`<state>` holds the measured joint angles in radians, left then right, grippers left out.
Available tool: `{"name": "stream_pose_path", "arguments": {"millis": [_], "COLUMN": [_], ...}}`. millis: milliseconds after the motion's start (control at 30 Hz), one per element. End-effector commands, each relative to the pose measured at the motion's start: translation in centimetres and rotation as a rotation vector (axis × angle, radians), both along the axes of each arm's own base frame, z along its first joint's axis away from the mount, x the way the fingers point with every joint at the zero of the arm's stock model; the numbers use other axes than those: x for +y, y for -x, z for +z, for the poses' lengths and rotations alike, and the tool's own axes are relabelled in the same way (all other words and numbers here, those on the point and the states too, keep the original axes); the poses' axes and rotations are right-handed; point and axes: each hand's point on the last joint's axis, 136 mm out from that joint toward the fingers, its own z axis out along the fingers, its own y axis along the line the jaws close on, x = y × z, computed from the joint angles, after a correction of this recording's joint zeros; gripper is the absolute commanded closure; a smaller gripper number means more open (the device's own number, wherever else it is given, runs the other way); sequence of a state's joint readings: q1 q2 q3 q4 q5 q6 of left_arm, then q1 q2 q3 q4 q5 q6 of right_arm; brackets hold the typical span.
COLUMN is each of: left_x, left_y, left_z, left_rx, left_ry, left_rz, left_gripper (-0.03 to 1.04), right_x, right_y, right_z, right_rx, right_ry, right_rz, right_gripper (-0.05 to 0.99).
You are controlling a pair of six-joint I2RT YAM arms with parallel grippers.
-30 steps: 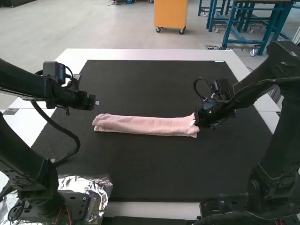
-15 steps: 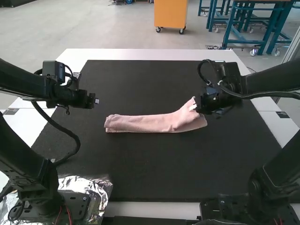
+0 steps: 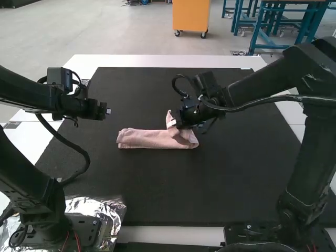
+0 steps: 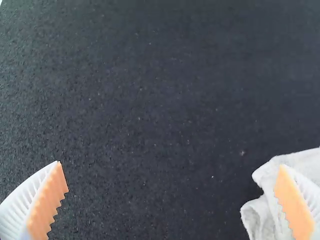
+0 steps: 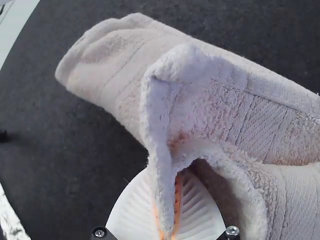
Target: Fold the towel.
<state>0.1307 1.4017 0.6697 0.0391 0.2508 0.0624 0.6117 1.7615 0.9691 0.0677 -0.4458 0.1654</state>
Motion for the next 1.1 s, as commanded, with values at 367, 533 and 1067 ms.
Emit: {"name": "stream_pose_path", "arguments": {"millis": [367, 533, 1067], "left_x": [0.0, 0.0, 0.3], "left_y": [-0.4, -0.5, -0.9], "left_z": [0.5, 0.5, 0.2], "left_rx": [-0.027, -0.039, -0.057], "left_ry": [0.042, 0.043, 0.037], "left_rz": [0.027, 0.028, 0.040], "left_gripper": [0.04, 0.04, 0.04], "right_x": [9.5, 12.5, 18.2], "right_y": [-1.8, -1.9, 0.0], "right_z": [-1.0, -1.3, -1.1], "right_rx": [-0.025, -0.030, -0.019], "right_ry": [-0.041, -0.056, -0.062], "right_rz": [0.111, 0.143, 0.255], "right_gripper": [0.96, 0.96, 0.15]}}
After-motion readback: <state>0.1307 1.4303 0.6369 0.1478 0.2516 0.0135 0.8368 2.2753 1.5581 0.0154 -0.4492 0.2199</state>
